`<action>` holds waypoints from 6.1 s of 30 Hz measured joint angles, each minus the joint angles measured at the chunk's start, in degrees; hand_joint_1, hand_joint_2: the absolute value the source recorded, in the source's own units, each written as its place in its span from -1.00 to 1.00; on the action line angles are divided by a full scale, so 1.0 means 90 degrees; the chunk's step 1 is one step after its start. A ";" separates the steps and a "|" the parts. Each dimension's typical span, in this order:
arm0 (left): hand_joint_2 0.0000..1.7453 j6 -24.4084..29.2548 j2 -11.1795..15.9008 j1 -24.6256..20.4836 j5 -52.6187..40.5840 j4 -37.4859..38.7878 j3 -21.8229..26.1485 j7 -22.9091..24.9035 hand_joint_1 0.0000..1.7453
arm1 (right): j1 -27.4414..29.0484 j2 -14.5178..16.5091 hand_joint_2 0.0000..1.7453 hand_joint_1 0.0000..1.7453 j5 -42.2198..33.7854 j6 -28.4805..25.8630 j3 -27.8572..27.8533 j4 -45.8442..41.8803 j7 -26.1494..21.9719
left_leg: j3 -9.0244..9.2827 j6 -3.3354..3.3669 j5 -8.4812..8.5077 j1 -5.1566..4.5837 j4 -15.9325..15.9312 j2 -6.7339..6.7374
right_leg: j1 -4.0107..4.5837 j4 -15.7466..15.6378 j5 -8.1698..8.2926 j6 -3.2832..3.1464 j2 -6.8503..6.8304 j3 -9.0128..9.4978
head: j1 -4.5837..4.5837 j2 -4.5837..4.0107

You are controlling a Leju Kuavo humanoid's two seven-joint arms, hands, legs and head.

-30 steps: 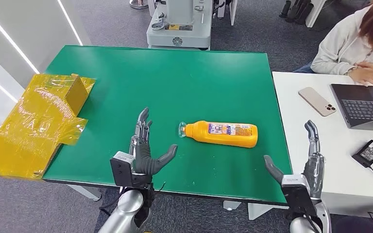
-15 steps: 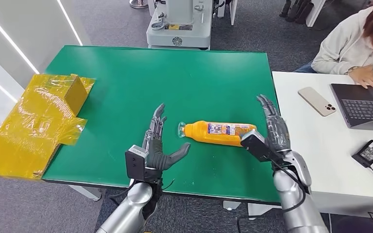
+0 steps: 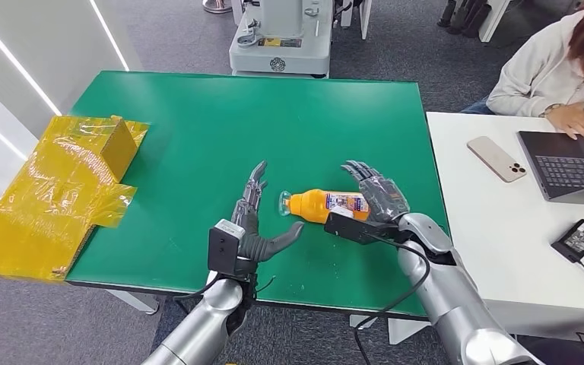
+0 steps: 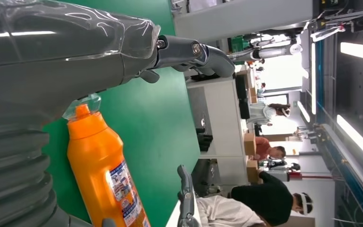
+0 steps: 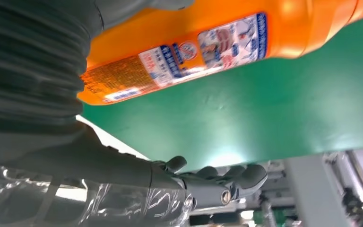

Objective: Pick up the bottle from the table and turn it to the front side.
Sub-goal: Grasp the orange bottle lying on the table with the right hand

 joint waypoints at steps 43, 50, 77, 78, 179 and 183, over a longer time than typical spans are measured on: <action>1.00 0.0051 0.0156 0.0011 -0.0104 0.0399 0.0010 0.0211 -1.00 | -0.0306 -0.0845 1.00 -1.00 -0.0481 0.0366 0.1436 0.0983 0.0227 | 0.0005 0.0000 0.0000 0.0000 0.0001 -0.0001 | 0.0001 -0.0002 0.0000 -0.0001 0.0001 0.0001 | -0.0001 0.0000; 1.00 0.0052 0.0177 -0.0003 -0.0081 0.0489 0.0036 0.0251 -1.00 | -0.0231 -0.0902 1.00 -0.86 -0.0488 0.0350 0.1439 0.0922 0.0227 | 0.0008 0.0000 0.0000 0.0000 0.0001 -0.0001 | 0.0001 -0.0002 0.0001 -0.0001 0.0001 0.0004 | 0.0000 0.0000; 1.00 0.0244 0.0236 0.0052 0.0088 0.0730 0.0274 0.0186 -1.00 | -0.0347 -0.1019 1.00 1.00 0.0053 0.0178 0.1995 0.0949 0.0623 | 0.0038 -0.0001 0.0000 0.0000 0.0000 0.0003 | 0.0001 -0.0002 0.0002 -0.0001 0.0004 0.0033 | 0.0000 0.0000; 1.00 0.0243 0.0234 0.0052 0.0087 0.0734 0.0288 0.0186 -1.00 | -0.0363 -0.1019 1.00 1.00 0.0052 0.0166 0.2006 0.0965 0.0625 | 0.0039 -0.0001 0.0000 0.0000 0.0000 0.0003 | 0.0001 -0.0002 0.0002 -0.0001 0.0004 0.0034 | 0.0000 0.0000; 1.00 -0.4072 -0.0218 -0.2557 0.3563 0.2234 0.0937 0.2030 -1.00 | 0.1111 0.0675 1.00 1.00 -0.3087 -0.0734 -0.0905 -0.2318 -0.1166 | 0.0005 -0.0010 0.0007 0.0003 -0.0005 -0.0008 | 0.0004 0.0003 0.0004 -0.0010 -0.0006 0.0002 | -0.0001 0.0000; 1.00 -0.3997 -0.0220 -0.2596 0.3526 0.2234 0.0937 0.1993 -1.00 | 0.0986 0.0761 1.00 1.00 -0.3086 -0.0725 -0.0857 -0.2040 -0.1178 | 0.0004 -0.0010 0.0007 0.0003 -0.0005 -0.0009 | 0.0004 0.0003 0.0003 -0.0010 -0.0008 0.0002 | -0.0001 0.0000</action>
